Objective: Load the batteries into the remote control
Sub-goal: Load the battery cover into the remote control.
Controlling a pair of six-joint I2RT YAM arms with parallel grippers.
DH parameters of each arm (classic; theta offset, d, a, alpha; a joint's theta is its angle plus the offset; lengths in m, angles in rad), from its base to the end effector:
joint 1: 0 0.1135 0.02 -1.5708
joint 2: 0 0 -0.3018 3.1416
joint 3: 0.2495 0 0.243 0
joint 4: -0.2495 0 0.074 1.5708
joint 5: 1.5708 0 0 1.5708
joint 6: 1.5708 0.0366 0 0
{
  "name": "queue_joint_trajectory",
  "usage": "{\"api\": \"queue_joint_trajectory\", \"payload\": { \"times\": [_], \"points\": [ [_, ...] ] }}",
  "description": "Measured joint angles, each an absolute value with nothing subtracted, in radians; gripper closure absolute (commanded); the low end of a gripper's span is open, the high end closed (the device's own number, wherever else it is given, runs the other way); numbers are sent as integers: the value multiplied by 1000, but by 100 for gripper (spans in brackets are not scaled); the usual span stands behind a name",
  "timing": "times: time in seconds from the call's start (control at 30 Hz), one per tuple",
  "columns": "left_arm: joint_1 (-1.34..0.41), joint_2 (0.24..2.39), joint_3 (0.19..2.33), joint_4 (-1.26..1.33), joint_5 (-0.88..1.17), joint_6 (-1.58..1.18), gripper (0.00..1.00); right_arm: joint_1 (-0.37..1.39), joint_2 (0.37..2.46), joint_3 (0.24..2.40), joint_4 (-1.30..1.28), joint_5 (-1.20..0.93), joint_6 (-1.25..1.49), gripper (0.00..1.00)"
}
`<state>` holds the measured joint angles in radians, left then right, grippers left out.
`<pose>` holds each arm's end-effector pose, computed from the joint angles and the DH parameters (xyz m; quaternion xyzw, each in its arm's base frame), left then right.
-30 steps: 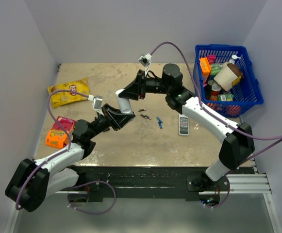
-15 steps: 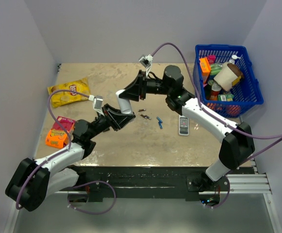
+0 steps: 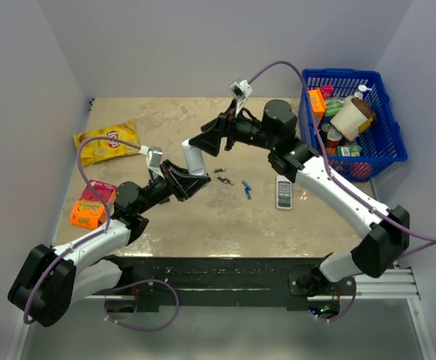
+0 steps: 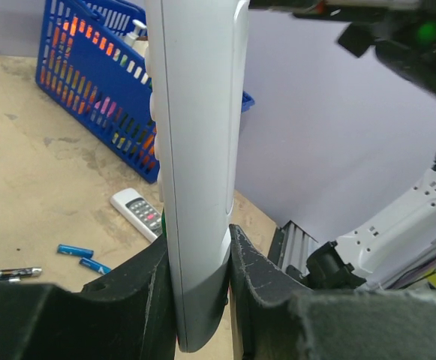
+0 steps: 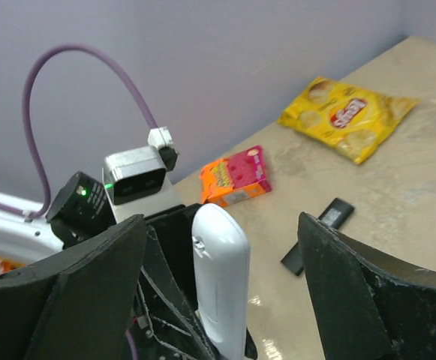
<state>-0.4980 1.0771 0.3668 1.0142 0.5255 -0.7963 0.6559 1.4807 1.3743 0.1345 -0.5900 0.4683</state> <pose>0.1629 -0.1095 0.3028 0.1221 0.5964 -0.5919 0.5283 0.2552 0.2221 0.4517 -0.2700 0.6445 0.5371 0.4724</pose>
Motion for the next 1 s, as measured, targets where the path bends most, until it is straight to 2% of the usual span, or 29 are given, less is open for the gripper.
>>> {"api": "queue_joint_trajectory", "payload": {
  "times": [0.13,0.4,0.57,0.7,0.87,1.0],
  "points": [
    [-498,1071,391,936,492,-762,100,656,1390,1376,101,-476,424,2],
    [-519,1065,451,743,390,-680,100,747,1389,1469,-91,-221,337,2],
    [-525,1064,461,712,373,-658,100,797,1418,1445,-142,-157,349,4],
    [-525,1060,461,720,388,-656,100,765,1418,1403,-142,-181,367,8],
    [-525,1053,458,787,439,-661,100,699,1419,1385,-95,-320,403,16],
    [-525,1053,444,855,490,-670,100,672,1428,1368,-19,-445,440,27]
  ]
}}
